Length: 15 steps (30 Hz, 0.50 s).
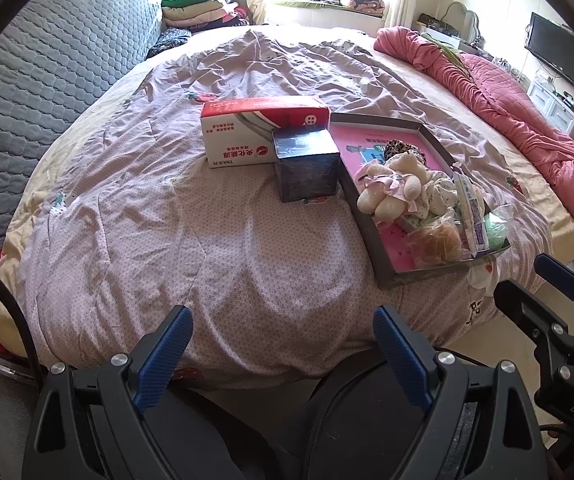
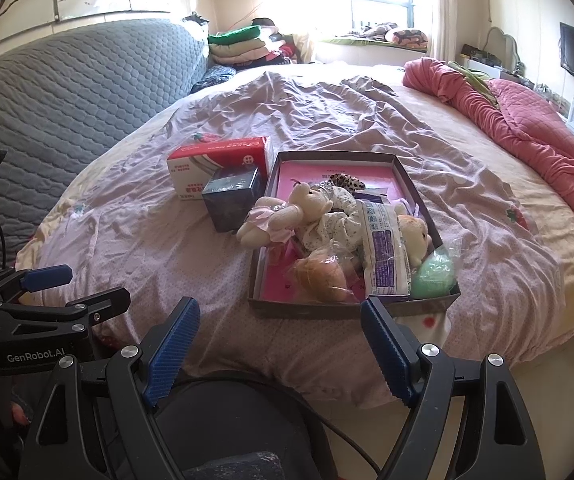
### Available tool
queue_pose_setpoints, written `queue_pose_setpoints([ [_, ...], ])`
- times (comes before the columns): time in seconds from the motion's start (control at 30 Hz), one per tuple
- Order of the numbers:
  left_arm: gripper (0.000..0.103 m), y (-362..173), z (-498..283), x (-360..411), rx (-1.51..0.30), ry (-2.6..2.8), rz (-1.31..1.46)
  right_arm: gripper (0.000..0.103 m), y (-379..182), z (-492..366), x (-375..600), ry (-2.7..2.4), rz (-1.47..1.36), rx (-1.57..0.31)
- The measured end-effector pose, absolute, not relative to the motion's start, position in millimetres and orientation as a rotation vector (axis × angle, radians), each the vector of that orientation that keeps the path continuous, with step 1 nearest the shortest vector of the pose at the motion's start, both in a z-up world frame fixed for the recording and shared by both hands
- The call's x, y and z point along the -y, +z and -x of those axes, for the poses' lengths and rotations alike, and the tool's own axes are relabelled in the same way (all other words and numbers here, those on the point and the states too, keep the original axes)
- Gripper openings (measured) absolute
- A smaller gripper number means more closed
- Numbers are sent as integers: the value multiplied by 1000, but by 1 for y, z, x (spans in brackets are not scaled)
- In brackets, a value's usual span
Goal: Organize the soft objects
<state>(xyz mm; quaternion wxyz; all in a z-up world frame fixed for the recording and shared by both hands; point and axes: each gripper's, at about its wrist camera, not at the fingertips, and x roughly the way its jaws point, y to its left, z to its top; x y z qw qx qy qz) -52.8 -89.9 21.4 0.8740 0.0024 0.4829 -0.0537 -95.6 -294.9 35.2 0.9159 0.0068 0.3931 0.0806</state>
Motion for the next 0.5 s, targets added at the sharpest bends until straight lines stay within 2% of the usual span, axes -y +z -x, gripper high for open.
queue_pose_setpoints([
  [0.5,91,22,54,94,-997,-120,-28,84,38,95,299,152,-23,-805],
])
